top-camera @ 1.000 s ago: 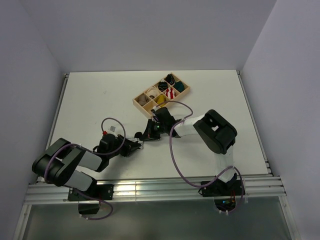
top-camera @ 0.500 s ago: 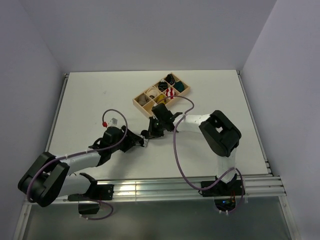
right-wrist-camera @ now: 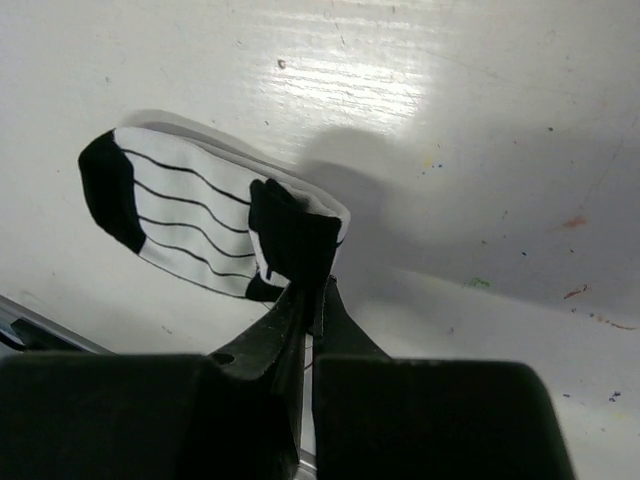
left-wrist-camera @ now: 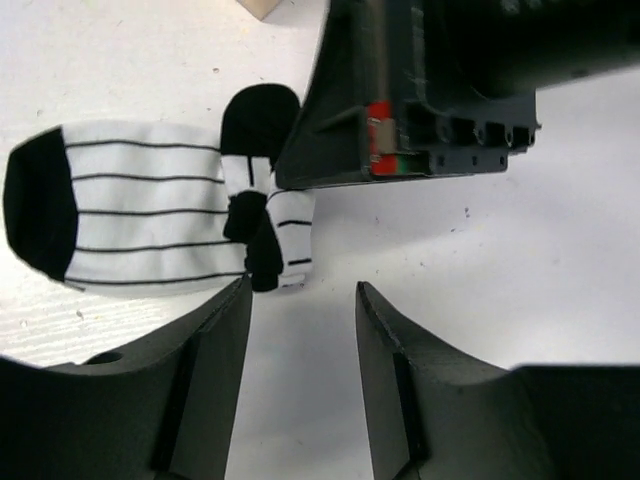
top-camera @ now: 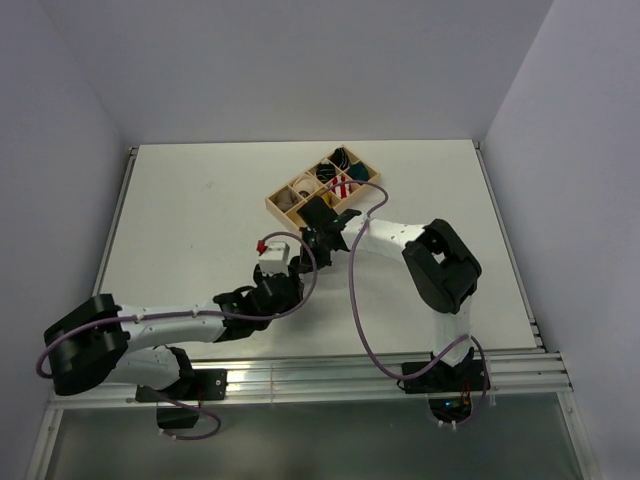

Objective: Roll the socks
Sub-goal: Roll the sock at the center of the board.

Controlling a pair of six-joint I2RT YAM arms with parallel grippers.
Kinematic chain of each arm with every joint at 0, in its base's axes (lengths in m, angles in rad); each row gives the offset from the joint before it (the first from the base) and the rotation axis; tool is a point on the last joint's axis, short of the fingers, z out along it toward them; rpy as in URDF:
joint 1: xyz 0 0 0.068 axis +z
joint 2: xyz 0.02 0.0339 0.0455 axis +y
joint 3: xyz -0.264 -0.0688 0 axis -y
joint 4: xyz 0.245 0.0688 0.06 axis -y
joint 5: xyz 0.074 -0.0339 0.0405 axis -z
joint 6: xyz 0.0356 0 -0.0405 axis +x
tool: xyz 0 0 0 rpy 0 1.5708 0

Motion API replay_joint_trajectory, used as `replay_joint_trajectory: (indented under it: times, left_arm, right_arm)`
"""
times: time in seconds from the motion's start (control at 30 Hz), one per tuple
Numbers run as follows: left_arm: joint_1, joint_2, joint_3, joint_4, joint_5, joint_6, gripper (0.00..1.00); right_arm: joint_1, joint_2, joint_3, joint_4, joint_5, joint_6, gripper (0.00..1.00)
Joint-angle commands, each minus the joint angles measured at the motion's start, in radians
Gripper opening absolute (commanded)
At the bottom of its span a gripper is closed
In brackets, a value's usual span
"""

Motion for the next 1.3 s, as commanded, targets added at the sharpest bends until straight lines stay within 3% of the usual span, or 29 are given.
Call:
replay_joint_trajectory:
  times: [0.0, 0.2, 0.63, 0.8, 1.1, 1.27]
  left_arm:
    - [-0.057, 0.095, 0.077, 0.058, -0.154, 0.143, 0.5]
    - [-0.081, 0.182, 0.12, 0.101, -0.206, 0.196, 0.47]
    - [-0.081, 0.254, 0.129, 0.123, -0.167, 0.19, 0.43]
    - [-0.081, 0.304, 0.147, 0.086, -0.194, 0.156, 0.39]
    - [-0.059, 0.418, 0.226, -0.035, -0.211, 0.087, 0.46]
    - [-0.026, 0.446, 0.246, -0.089, -0.167, 0.056, 0.41]
  right_arm:
    - [0.009, 0.015, 0.038, -0.056, 0.004, 0.01, 0.0]
    - [0.009, 0.026, 0.051, -0.07, 0.001, 0.009, 0.0]
    - [0.009, 0.04, 0.042, -0.052, -0.03, 0.02, 0.0]
    - [0.009, 0.046, 0.037, -0.045, -0.044, 0.021, 0.0]
    - [0.001, 0.038, 0.012, -0.016, -0.099, 0.032, 0.0]
    - [-0.012, 0.025, -0.014, 0.013, -0.146, 0.041, 0.0]
